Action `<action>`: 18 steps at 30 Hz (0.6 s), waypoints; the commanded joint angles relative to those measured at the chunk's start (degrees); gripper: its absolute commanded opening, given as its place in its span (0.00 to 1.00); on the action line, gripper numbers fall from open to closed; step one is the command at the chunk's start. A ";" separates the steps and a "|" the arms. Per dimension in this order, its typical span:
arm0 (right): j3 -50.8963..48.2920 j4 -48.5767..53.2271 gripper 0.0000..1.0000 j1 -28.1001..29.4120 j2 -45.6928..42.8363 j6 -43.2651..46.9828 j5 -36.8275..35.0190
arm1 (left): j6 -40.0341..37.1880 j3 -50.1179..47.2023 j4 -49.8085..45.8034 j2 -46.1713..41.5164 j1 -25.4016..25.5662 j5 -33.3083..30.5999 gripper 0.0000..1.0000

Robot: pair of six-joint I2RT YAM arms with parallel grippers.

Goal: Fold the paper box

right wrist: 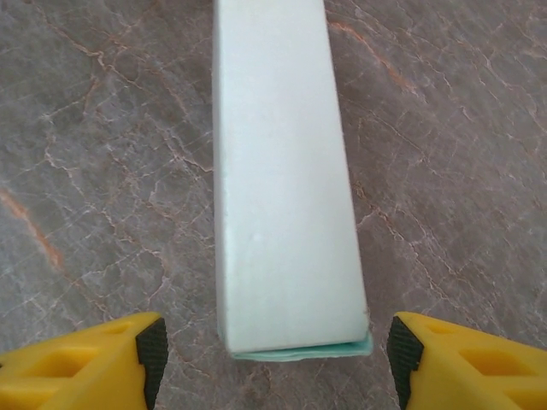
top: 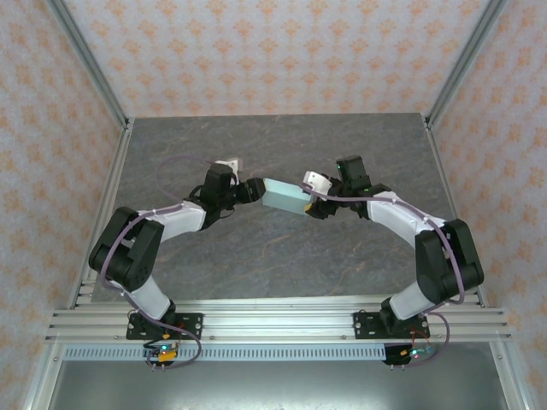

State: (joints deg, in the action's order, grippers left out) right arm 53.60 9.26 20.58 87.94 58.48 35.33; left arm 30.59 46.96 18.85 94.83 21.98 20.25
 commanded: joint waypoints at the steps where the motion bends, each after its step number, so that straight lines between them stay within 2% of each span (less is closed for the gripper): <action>1: 2.91 -0.13 0.70 -0.06 4.05 1.11 0.50 | -0.27 -3.45 -9.83 -0.32 1.35 -2.23 0.69; 5: 8.88 8.67 0.65 0.45 10.34 9.01 0.55 | -0.28 -5.67 -10.05 -5.15 2.53 -3.21 0.70; 8: 10.54 9.07 0.63 1.65 12.63 13.70 -4.02 | -0.27 -8.28 -8.82 -7.71 2.75 -4.30 0.72; 12: 11.02 8.54 0.66 2.53 11.79 17.50 -6.94 | 1.71 -11.57 -7.24 -11.98 2.75 -6.08 0.77; 13: 10.64 8.73 0.70 2.57 10.58 17.99 -7.01 | 1.73 -12.08 -7.69 -13.67 2.79 -7.46 0.78; 14: 9.92 8.76 0.99 2.56 9.44 18.26 -6.64 | 1.48 -12.24 -8.90 -15.47 2.77 -9.55 0.79; 16: 8.26 10.67 0.99 2.58 6.43 19.41 -4.50 | 0.36 -11.80 -12.01 -19.13 2.77 -13.18 0.81; 18: 8.54 19.80 0.99 3.56 3.65 22.70 -2.64 | -3.60 -11.07 -15.61 -23.27 2.74 -16.21 0.83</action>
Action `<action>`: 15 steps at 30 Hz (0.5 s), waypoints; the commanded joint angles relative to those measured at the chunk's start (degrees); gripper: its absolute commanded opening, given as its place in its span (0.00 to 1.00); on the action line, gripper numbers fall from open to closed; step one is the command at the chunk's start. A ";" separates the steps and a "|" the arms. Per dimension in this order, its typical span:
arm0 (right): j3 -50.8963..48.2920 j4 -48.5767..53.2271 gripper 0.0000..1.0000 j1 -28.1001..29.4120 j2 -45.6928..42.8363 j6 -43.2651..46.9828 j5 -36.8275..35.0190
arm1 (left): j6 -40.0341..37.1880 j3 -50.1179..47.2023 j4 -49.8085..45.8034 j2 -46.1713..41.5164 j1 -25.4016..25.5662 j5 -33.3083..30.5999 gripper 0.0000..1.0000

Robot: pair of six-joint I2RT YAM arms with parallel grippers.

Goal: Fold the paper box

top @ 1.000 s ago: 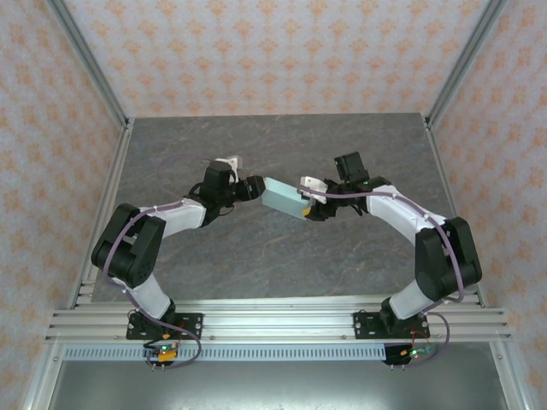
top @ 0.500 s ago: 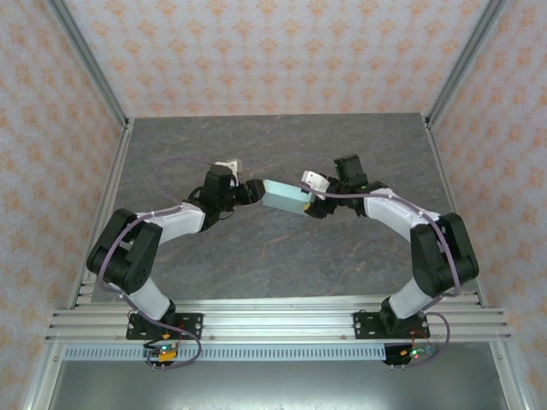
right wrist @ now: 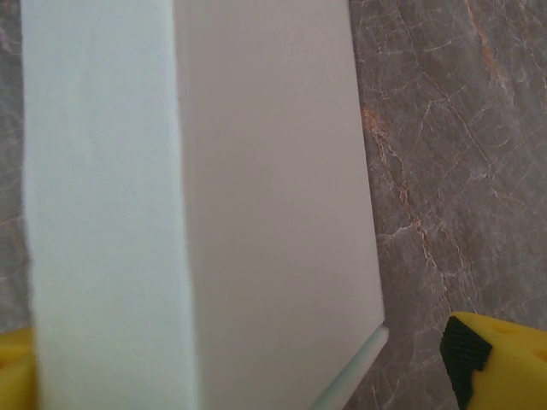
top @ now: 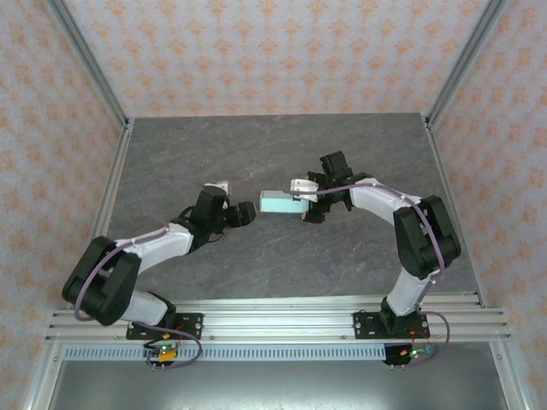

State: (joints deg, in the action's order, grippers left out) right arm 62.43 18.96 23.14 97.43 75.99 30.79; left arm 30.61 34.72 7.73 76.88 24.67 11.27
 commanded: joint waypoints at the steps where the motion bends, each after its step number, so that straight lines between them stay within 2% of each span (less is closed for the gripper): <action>1: -0.40 14.20 0.99 2.02 -8.02 4.37 2.13 | -5.12 1.65 -6.12 -7.57 0.05 -9.19 0.84; 3: -3.24 15.31 0.99 2.54 -13.58 0.71 5.40 | -8.37 2.29 -8.39 -11.36 0.09 -13.38 0.86; 5: -6.63 11.73 0.99 2.56 -20.32 -3.33 8.76 | -13.26 2.66 -8.80 -14.84 0.06 -17.36 1.00; 7: -7.25 8.14 0.99 2.52 -25.22 -9.12 8.82 | -16.56 3.35 -9.15 -17.11 0.05 -22.53 1.00; 9: -6.81 2.67 0.99 2.43 -29.22 -16.28 5.78 | -19.55 5.28 -10.92 -18.07 0.07 -26.55 1.00; 11: -7.96 -7.78 0.99 2.33 -34.22 -26.31 0.24 | -19.77 9.97 -16.36 -17.66 0.11 -30.70 1.00; 12: -8.91 -14.06 0.99 2.31 -35.89 -33.02 -3.93 | -20.52 11.95 -18.31 -17.25 0.04 -32.41 1.00; 13: -9.74 -20.96 0.99 2.30 -38.02 -43.40 -10.47 | -22.12 13.58 -19.50 -17.04 0.07 -33.23 1.00; 15: -10.31 -26.56 0.99 2.33 -41.08 -53.95 -18.83 | -26.99 15.31 -20.57 -17.95 0.46 -32.66 1.00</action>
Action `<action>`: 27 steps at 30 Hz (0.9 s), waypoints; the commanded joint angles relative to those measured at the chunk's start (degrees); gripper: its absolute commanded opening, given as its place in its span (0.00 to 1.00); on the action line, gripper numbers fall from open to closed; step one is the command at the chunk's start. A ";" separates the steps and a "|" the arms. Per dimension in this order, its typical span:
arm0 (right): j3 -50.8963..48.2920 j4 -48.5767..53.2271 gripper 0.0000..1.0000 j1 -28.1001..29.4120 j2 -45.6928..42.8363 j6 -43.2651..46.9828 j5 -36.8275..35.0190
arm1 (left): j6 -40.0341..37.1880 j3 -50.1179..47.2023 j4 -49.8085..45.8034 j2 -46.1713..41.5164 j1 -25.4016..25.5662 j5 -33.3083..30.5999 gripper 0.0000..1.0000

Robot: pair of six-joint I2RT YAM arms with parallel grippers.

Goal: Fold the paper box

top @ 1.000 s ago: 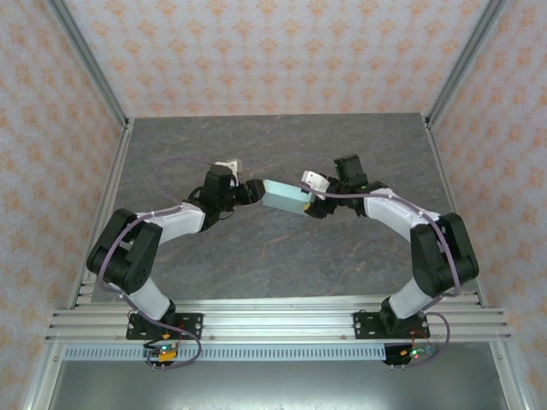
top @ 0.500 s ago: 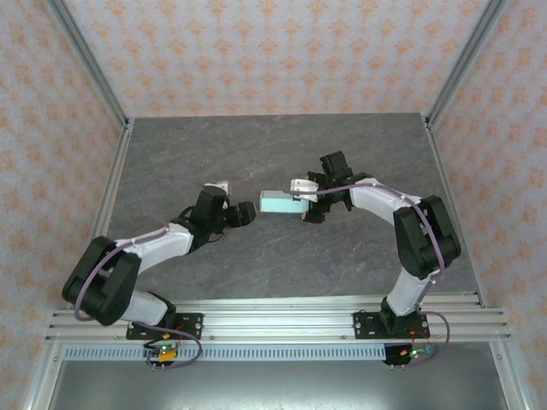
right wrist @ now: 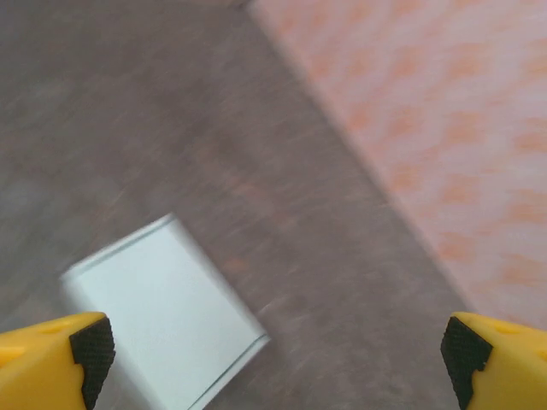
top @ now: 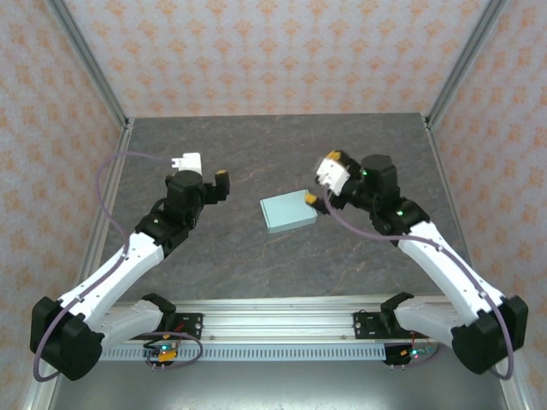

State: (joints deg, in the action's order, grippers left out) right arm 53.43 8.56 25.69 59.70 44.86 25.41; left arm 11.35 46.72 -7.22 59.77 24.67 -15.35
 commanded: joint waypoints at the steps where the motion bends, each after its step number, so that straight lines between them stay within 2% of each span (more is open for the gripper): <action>1: -1.32 -16.90 0.99 -0.21 -5.03 -25.71 -16.59 | -10.86 2.61 -4.25 -2.26 0.74 -4.33 1.00; 4: -1.49 -15.20 0.99 -0.26 -8.63 -28.11 -23.27 | -13.33 -2.51 3.73 -6.94 0.91 -2.64 1.00; 7: -6.71 -15.60 0.99 -0.21 -11.90 -24.05 -26.83 | -12.01 -6.96 8.57 -8.53 0.90 -4.88 1.00; 10: -18.58 -27.84 0.99 -0.63 -12.59 -24.02 -36.09 | -15.79 -10.89 14.04 -5.28 0.58 -7.22 1.00; 12: -24.90 -34.08 0.99 -2.65 -10.68 -26.12 -40.67 | -16.49 -12.90 17.39 -0.73 -1.41 -5.62 1.00; 16: -31.50 -39.58 0.99 -8.86 -3.53 -30.33 -42.27 | -11.03 -17.24 25.94 6.81 -6.69 -5.97 1.00; 17: -33.21 -42.30 0.99 -9.98 -1.04 -31.02 -43.43 | -12.13 -16.09 24.07 7.12 -6.88 -5.72 1.00; 19: -35.73 -46.33 0.99 -11.95 3.41 -31.83 -44.53 | -15.39 -16.50 28.86 8.93 -7.64 -5.72 1.00; 20: -36.44 -47.51 0.99 -12.78 5.20 -32.29 -45.00 | -15.09 -15.50 28.01 9.88 -9.33 -2.87 1.00; 22: -37.65 -50.83 0.99 -14.84 8.67 -33.39 -43.32 | -15.08 -14.51 28.33 12.59 -12.06 0.40 1.00; 24: -38.25 -55.82 0.99 -16.71 13.27 -34.41 -41.77 | -15.29 -14.47 29.01 15.17 -13.42 -0.17 1.00; 25: -36.24 -51.76 0.99 -16.94 13.54 -35.00 -41.38 | -14.67 -14.71 29.53 16.18 -14.25 -0.25 1.00; 26: -34.65 -49.11 0.99 -18.10 13.86 -35.94 -38.08 | -13.39 -14.89 29.38 16.64 -15.54 1.12 1.00; 27: -34.41 -50.20 0.99 -18.99 14.71 -37.33 -35.83 | -12.64 -15.42 29.78 16.82 -16.73 2.98 1.00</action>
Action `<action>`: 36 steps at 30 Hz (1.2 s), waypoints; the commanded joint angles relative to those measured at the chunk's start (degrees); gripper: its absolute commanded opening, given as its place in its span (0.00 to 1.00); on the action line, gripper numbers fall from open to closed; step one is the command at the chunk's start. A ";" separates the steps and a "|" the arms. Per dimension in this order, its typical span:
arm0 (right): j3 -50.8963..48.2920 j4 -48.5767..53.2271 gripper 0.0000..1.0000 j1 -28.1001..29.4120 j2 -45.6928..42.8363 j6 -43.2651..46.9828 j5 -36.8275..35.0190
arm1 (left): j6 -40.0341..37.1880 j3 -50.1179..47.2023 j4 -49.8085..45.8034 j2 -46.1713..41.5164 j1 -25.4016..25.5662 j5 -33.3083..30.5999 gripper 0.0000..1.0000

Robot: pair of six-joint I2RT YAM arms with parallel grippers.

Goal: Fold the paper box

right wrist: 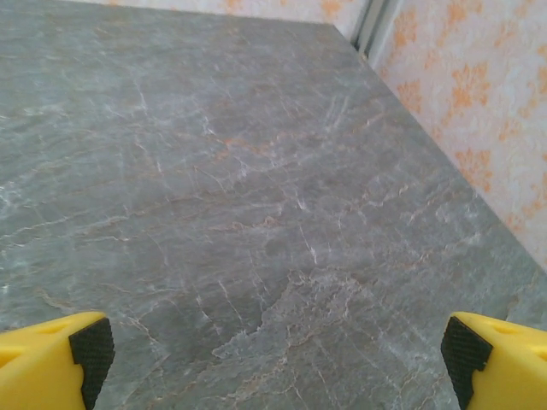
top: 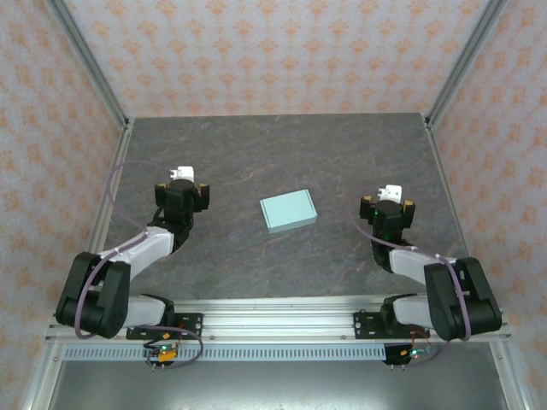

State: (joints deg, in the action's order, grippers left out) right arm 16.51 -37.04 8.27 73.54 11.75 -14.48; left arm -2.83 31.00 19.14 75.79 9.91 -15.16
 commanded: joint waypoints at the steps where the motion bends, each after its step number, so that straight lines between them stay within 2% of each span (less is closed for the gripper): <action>1: 2.04 -8.30 0.99 -2.27 1.87 -6.32 6.39 | 1.61 -0.55 4.77 0.87 -2.99 4.65 1.00; 2: 1.87 -9.84 0.99 -2.64 3.08 -5.85 7.41 | 1.61 -1.55 6.74 1.27 -3.70 5.95 1.00; 3: 3.44 -6.45 0.99 -2.80 3.28 -6.72 6.73 | 1.10 -2.49 9.05 1.82 -4.21 6.97 1.00; 5: 5.09 -5.03 0.99 -3.66 4.86 -7.34 7.79 | 0.24 -4.50 15.85 4.10 -5.69 9.71 1.00; 6: 5.36 -5.16 0.99 -3.70 5.46 -7.16 8.33 | 1.33 -4.46 16.13 5.05 -6.69 10.47 1.00; 9: 4.23 -9.94 0.99 -4.42 9.22 -8.11 8.58 | 2.73 -5.07 19.11 7.44 -7.89 10.13 1.00; 11: 2.81 -21.20 0.99 -6.57 16.20 -9.86 9.91 | 2.79 -6.33 22.99 9.66 -8.14 10.65 1.00; 12: 3.30 -16.00 0.99 -6.62 14.48 -10.28 9.53 | 2.64 -7.38 25.15 9.94 -8.07 10.89 1.00; 13: 5.23 -9.27 0.99 -6.93 12.25 -10.72 10.05 | 2.73 -7.03 24.04 9.80 -8.07 11.03 1.00; 14: 4.17 -15.45 0.99 -7.04 14.31 -10.40 9.91 | 2.63 -6.96 24.19 10.00 -8.11 11.00 1.00; 15: 3.64 -17.04 0.99 -7.04 15.14 -10.34 9.83 | 2.63 -6.93 24.07 10.02 -8.08 11.13 1.00; 17: 7.51 -6.41 0.99 -7.09 13.21 -12.00 7.96 | 2.57 -6.77 23.85 10.08 -8.12 11.33 1.00; 18: 6.26 -10.50 0.99 -6.99 14.02 -11.22 7.92 | 2.48 -6.74 23.63 9.99 -8.12 11.34 1.00; 20: 7.38 -6.76 0.99 -7.00 13.29 -11.19 8.37 | 2.32 -6.71 23.71 10.07 -8.08 11.53 1.00; 36: 6.78 -8.33 0.99 -6.43 13.34 -10.50 7.89 | 1.98 -6.48 23.36 10.08 -7.84 11.65 1.00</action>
State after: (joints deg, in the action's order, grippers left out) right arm 22.50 -45.60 1.45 87.81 1.93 -5.78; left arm -0.95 24.27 40.60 85.78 2.11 -3.40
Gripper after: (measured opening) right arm 0.992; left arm 0.998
